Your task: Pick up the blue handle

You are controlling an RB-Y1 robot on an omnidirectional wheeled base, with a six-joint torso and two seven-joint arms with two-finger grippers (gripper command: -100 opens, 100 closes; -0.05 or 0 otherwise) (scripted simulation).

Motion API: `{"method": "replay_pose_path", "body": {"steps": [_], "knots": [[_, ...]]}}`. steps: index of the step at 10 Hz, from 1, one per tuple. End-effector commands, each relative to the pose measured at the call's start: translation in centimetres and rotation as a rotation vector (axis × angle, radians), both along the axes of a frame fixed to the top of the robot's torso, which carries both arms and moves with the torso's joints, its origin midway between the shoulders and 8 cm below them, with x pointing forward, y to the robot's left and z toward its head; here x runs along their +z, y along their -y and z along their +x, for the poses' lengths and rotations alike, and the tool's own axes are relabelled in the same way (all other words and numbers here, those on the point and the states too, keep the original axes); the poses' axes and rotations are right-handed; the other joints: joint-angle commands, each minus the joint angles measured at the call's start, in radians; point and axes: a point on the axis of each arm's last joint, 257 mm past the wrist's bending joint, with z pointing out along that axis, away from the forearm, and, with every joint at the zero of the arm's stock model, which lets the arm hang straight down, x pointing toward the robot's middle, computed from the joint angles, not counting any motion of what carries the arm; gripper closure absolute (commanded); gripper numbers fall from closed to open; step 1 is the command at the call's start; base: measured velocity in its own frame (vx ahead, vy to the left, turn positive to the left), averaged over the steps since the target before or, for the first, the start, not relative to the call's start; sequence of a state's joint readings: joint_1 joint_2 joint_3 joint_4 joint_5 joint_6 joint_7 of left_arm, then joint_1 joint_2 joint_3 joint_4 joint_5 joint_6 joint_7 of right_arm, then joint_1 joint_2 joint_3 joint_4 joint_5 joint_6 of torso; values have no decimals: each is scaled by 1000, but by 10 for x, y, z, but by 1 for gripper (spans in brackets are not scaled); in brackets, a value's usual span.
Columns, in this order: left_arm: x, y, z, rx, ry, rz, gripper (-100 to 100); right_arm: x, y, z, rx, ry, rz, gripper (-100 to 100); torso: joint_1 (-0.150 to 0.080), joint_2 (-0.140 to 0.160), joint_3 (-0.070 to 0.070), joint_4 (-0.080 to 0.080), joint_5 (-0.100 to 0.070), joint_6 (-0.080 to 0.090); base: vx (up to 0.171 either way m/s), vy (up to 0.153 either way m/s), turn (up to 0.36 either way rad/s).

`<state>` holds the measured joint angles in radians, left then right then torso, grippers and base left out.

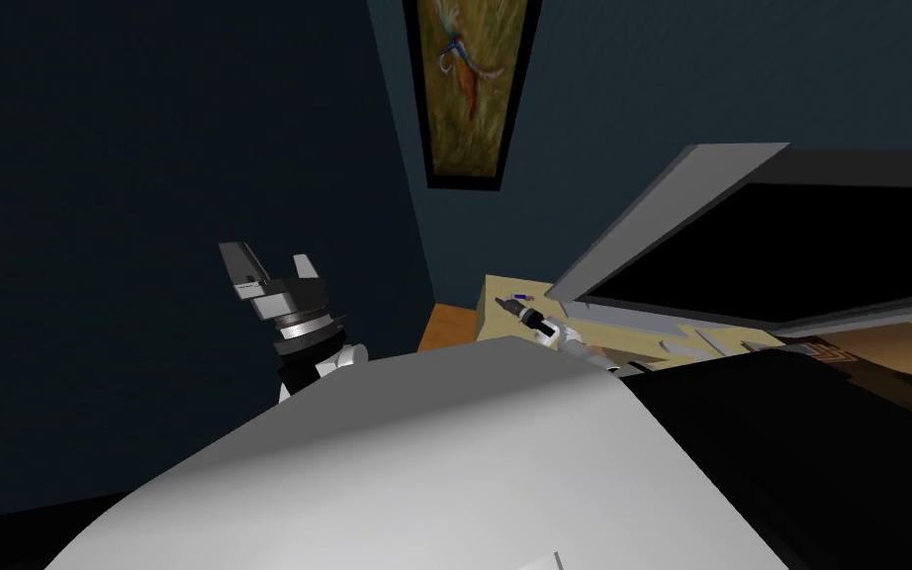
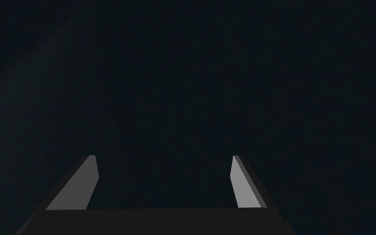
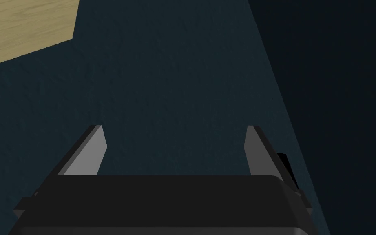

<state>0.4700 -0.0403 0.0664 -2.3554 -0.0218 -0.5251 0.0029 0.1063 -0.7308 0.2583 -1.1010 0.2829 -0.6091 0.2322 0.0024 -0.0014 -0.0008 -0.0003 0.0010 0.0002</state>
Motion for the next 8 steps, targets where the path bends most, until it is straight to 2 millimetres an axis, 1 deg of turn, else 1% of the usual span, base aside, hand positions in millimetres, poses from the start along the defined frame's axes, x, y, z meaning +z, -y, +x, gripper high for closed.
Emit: {"method": "replay_pose_path", "body": {"steps": [1,2,3,4,6,7,8], "knots": [[0,0,0,0,0,0,0,-20,26,-13,24,-52,-133,-100,0,0,0,0,0,0,61,45,232],[0,0,0,0,0,0,0,-23,34,-15,15,-64,-145,-100,0,-1,-1,0,0,0,54,24,82],[0,0,0,0,0,0,0,-29,45,-18,50,-80,-229,-100,-1,-1,-1,0,0,1,40,23,147],[0,0,0,0,0,0,0,-35,54,-23,35,-99,-237,-100,-1,-1,0,0,0,0,30,9,88],[0,0,0,0,0,0,0,-38,58,-25,28,-106,-240,-100,-2,2,1,0,-1,1,5,1,-16],[0,0,0,0,0,0,0,-45,73,-31,58,-132,-327,-100,-2,3,1,0,-1,1,19,7,168],[0,0,0,0,0,0,0,-51,82,-36,43,-151,-334,-100,-2,2,1,0,0,0,27,2,107]]}}
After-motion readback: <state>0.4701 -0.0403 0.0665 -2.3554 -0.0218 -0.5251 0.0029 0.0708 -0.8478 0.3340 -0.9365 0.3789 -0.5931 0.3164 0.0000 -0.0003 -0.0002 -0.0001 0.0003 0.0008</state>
